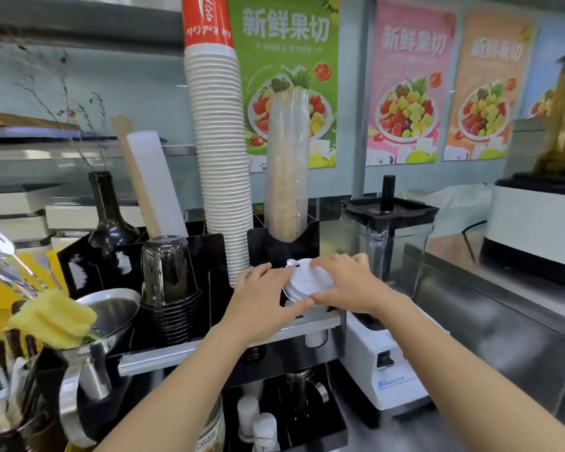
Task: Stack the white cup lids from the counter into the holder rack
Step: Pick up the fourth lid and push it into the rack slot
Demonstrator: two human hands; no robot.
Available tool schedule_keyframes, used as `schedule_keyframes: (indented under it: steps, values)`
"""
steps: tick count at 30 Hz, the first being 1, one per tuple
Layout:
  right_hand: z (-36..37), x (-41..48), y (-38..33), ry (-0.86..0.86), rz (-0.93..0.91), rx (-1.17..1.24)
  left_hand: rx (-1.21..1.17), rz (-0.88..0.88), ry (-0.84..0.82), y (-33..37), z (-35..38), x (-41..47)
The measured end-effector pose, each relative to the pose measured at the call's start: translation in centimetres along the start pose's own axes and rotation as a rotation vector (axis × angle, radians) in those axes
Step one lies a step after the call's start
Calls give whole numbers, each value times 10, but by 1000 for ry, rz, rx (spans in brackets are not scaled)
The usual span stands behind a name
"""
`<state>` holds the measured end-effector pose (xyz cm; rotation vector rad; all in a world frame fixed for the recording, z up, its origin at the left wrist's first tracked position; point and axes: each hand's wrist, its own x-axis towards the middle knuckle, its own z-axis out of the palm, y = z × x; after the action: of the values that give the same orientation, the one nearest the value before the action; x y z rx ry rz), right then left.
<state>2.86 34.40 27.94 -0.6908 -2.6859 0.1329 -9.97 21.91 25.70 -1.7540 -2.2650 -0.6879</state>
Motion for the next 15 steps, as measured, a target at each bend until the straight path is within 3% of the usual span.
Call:
schedule_keyframes:
  steps: [5,15]
  values:
    - [-5,10,-2,-69,-48,-180,228,140,-41,-11,17,4]
    - [7,25,-12,-363,-23,-241,270,184,14,-13,23,4]
